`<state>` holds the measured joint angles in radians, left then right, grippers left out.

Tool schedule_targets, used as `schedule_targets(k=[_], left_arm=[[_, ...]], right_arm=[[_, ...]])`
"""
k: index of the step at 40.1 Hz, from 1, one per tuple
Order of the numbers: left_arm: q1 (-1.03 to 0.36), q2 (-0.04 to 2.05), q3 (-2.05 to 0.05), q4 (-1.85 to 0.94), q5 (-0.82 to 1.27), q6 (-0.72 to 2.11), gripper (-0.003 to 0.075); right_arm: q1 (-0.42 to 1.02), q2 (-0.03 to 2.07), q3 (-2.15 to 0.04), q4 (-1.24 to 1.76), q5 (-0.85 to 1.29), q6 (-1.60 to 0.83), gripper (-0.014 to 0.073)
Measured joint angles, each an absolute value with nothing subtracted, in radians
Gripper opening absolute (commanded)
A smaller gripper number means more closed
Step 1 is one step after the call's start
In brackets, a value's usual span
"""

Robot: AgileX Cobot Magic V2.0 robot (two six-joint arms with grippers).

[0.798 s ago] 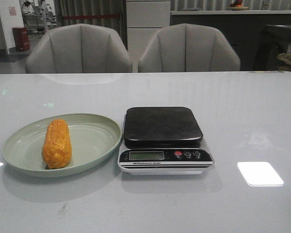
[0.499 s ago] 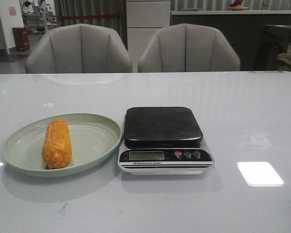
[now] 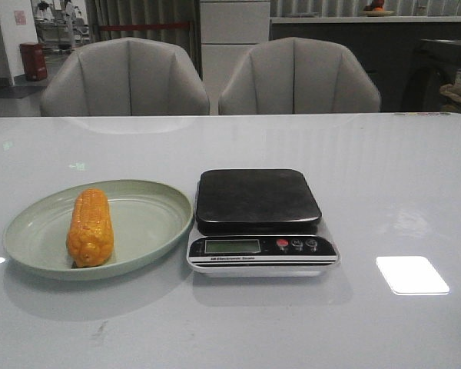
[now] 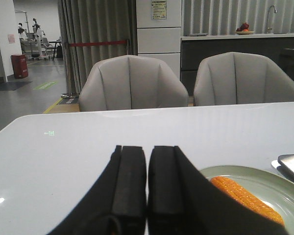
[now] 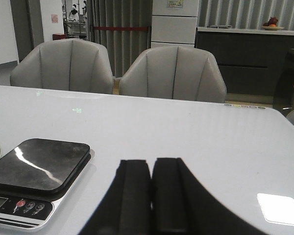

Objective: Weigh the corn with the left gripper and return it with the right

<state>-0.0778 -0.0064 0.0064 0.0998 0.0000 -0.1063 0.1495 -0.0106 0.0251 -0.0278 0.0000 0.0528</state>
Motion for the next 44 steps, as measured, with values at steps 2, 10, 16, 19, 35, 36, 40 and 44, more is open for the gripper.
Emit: schedule_targets(k=[2, 10, 16, 19, 35, 36, 40, 44], left_arm=[[-0.078, -0.006, 0.006, 0.100, 0.000, -0.106, 0.0132], [-0.078, -0.006, -0.015, 0.094, -0.084, -0.106, 0.0132], [-0.078, 0.016, -0.154, 0.083, 0.057, -0.108, 0.0132], [-0.078, 0.066, -0.234, 0.051, 0.136, -0.108, 0.0132], [-0.078, 0.277, -0.338, -0.089, 0.335, -0.111, 0.0143], [-0.078, 0.287, -0.338, -0.091, 0.336, -0.111, 0.0148], [-0.078, 0.337, -0.342, -0.091, 0.341, -0.111, 0.0237], [-0.078, 0.403, -0.363, -0.091, 0.362, -0.113, 0.0414]], right_arm=[[0.150, -0.011, 0.025, -0.028, 0.000, 0.053, 0.0139], [0.150, -0.011, 0.025, -0.028, 0.000, 0.053, 0.0139], [0.150, -0.011, 0.025, -0.028, 0.000, 0.053, 0.0139], [0.150, -0.011, 0.025, -0.028, 0.000, 0.053, 0.0139], [0.150, -0.011, 0.025, -0.028, 0.000, 0.053, 0.0139], [0.150, -0.011, 0.025, -0.028, 0.000, 0.053, 0.0139], [0.150, -0.011, 0.025, -0.028, 0.000, 0.053, 0.0139], [0.150, -0.011, 0.025, -0.028, 0.000, 0.053, 0.0139]])
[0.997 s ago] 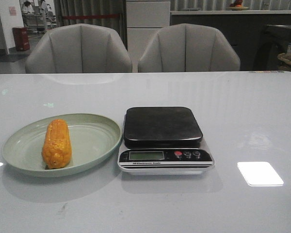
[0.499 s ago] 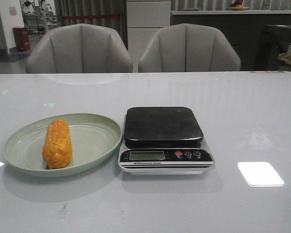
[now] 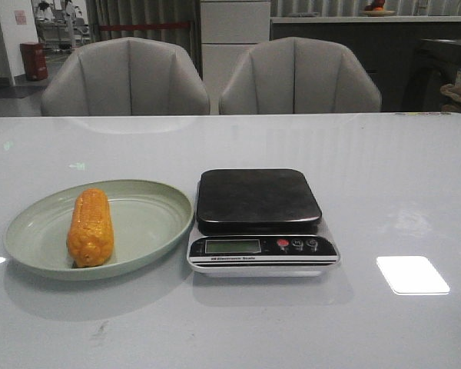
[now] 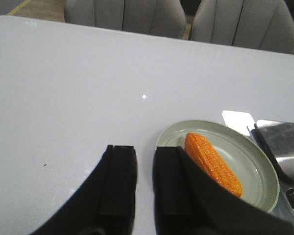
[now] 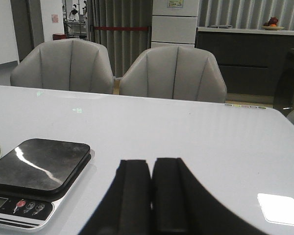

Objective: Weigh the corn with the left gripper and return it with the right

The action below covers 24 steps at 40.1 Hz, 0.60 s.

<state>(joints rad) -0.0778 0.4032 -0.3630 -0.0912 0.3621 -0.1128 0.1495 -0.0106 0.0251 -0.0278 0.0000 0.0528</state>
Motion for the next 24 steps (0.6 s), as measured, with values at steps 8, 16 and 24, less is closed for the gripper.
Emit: schedule_targets(k=[8, 16, 24], left_arm=[[-0.078, 0.570, -0.456, -0.093, 0.449, -0.113, 0.0622], [-0.078, 0.744, -0.544, -0.117, 0.511, -0.113, 0.0621], [-0.149, 0.899, -0.618, -0.176, 0.513, -0.113, 0.0621]], right_arm=[[0.150, -0.011, 0.025, -0.028, 0.000, 0.053, 0.0139], [0.150, -0.011, 0.025, -0.028, 0.000, 0.053, 0.0139], [0.150, -0.011, 0.025, -0.028, 0.000, 0.053, 0.0139]])
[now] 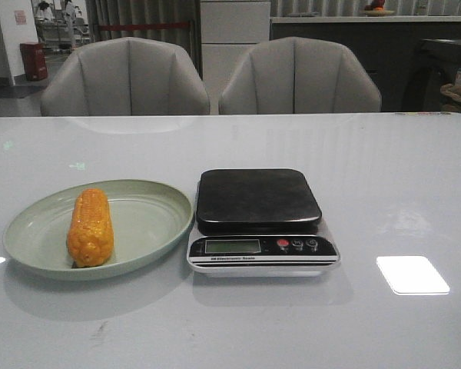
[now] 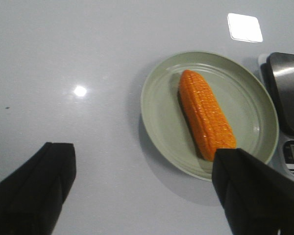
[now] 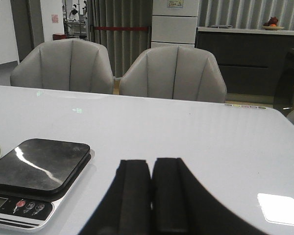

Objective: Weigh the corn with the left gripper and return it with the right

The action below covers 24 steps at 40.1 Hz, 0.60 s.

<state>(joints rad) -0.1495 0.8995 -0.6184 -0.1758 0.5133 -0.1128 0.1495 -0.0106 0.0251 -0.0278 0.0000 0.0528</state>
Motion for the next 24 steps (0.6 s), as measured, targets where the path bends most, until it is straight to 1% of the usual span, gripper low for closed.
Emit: schedule_targets(k=[9, 15, 24], left_arm=[[-0.307, 1.133, -0.727, -0.213, 0.510, -0.121, 0.0621], [-0.385, 1.297, -0.800, -0.220, 0.500, -0.140, 0.0621], [-0.431, 1.494, -0.886, -0.220, 0.491, -0.158, 0.0621]], right_arm=[[0.150, -0.011, 0.025, -0.028, 0.000, 0.053, 0.0139], [0.150, -0.011, 0.025, -0.028, 0.000, 0.053, 0.0139], [0.150, -0.011, 0.025, -0.028, 0.000, 0.053, 0.0139]])
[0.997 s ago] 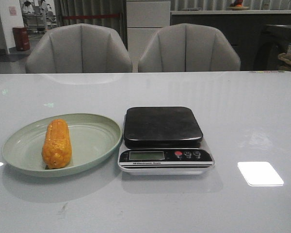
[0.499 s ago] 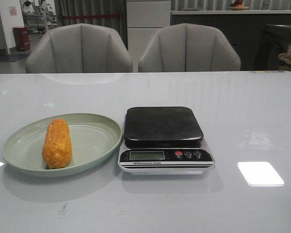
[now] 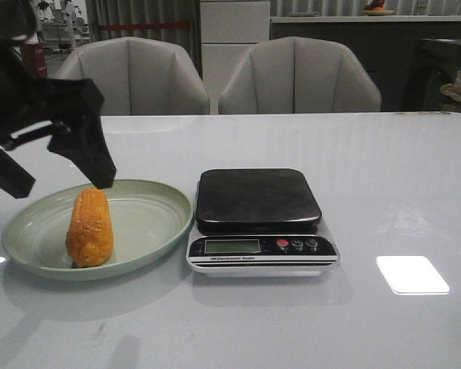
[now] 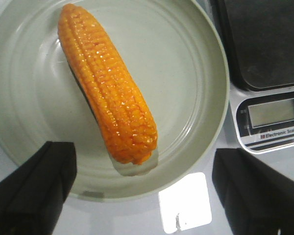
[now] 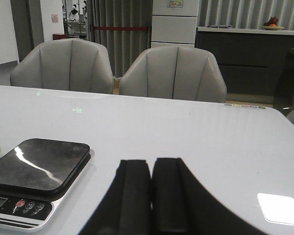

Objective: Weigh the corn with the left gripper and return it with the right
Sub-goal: 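Lower the left gripper onto the orange corn cob and grasp it, then lift the corn with the left gripper and lower it onto the scale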

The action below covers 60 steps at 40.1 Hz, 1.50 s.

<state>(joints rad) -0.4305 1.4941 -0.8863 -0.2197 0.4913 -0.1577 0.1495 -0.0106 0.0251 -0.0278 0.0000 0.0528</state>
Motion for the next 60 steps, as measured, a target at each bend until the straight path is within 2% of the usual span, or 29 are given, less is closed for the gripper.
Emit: schedule_targets(k=[9, 12, 17, 20, 23, 25, 28, 41, 47, 57, 60], left_arm=[[-0.432, 1.634, -0.937, -0.220, 0.485, -0.158, 0.0620], [-0.432, 1.668, -0.951, -0.220, 0.483, -0.160, 0.0594], [-0.432, 1.718, -0.977, -0.220, 0.483, -0.168, 0.0457], [-0.432, 1.745, -0.989, -0.220, 0.485, -0.169, 0.0332], [-0.432, 1.763, -1.003, -0.220, 0.494, -0.172, 0.0172], [-0.432, 1.767, -1.020, -0.220, 0.502, -0.172, 0.0100], [-0.432, 1.768, -1.051, -0.220, 0.524, -0.172, 0.0125], [-0.538, 1.726, -1.226, -0.220, 0.543, -0.172, 0.0121], [-0.614, 1.772, -1.260, -0.239, 0.514, -0.172, 0.0122], [-0.659, 1.866, -1.297, -0.301, 0.491, -0.172, 0.0127], [-0.672, 1.884, -1.309, -0.312, 0.484, -0.165, 0.0161]], right_arm=[[0.150, -0.011, 0.025, -0.028, 0.000, 0.053, 0.0139], [0.150, -0.011, 0.025, -0.028, 0.000, 0.053, 0.0139], [0.150, -0.011, 0.025, -0.028, 0.000, 0.053, 0.0139], [0.150, -0.011, 0.025, -0.028, 0.000, 0.053, 0.0139], [0.150, -0.011, 0.025, -0.028, 0.000, 0.053, 0.0139], [0.150, -0.011, 0.025, -0.028, 0.000, 0.053, 0.0139], [0.150, -0.011, 0.025, -0.028, 0.000, 0.053, 0.0139], [0.150, -0.011, 0.025, -0.028, 0.000, 0.053, 0.0139], [0.150, -0.011, 0.025, -0.028, 0.000, 0.053, 0.0139], [0.150, -0.011, 0.025, -0.028, 0.000, 0.053, 0.0139], [0.150, -0.011, 0.025, -0.028, 0.000, 0.053, 0.0139]])
